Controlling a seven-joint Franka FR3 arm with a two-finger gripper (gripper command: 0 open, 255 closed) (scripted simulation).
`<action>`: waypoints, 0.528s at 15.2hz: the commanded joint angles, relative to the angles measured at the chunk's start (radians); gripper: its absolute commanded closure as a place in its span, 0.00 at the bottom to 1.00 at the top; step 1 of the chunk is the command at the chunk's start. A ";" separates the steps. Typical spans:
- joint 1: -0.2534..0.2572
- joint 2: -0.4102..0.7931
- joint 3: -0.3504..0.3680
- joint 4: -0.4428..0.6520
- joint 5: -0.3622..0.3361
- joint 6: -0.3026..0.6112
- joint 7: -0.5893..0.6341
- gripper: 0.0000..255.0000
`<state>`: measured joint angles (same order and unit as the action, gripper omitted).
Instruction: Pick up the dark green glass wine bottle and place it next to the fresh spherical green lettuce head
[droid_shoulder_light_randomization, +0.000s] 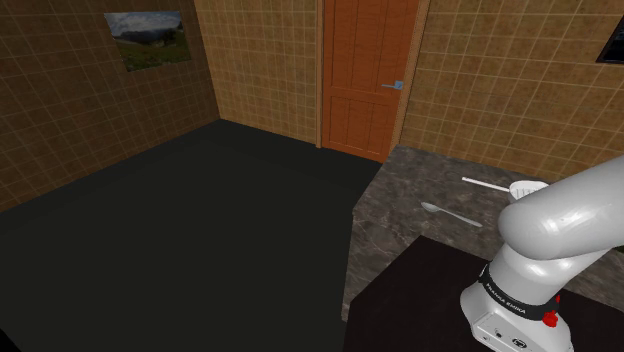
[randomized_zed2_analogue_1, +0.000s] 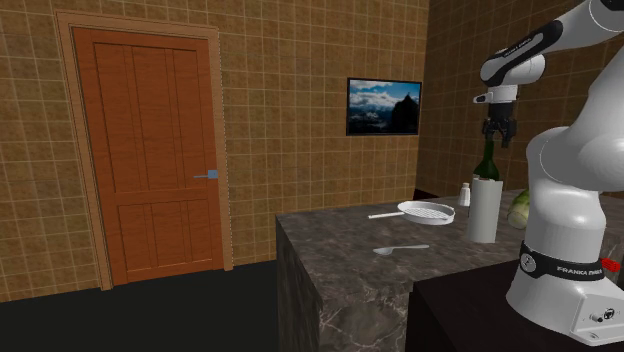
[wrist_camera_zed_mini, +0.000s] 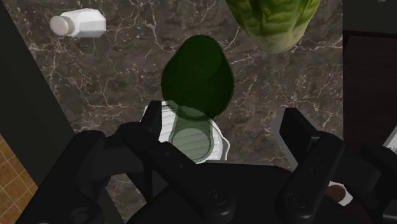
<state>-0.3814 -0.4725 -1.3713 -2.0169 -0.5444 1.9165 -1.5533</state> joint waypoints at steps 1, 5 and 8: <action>-0.013 -0.001 0.026 0.022 0.008 -0.031 -0.004 0.00; -0.037 0.000 0.085 0.092 0.029 -0.117 -0.015 0.00; -0.037 0.000 0.085 0.092 0.029 -0.117 -0.015 0.00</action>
<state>-0.4167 -0.4719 -1.2887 -1.9258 -0.5160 1.8019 -1.5686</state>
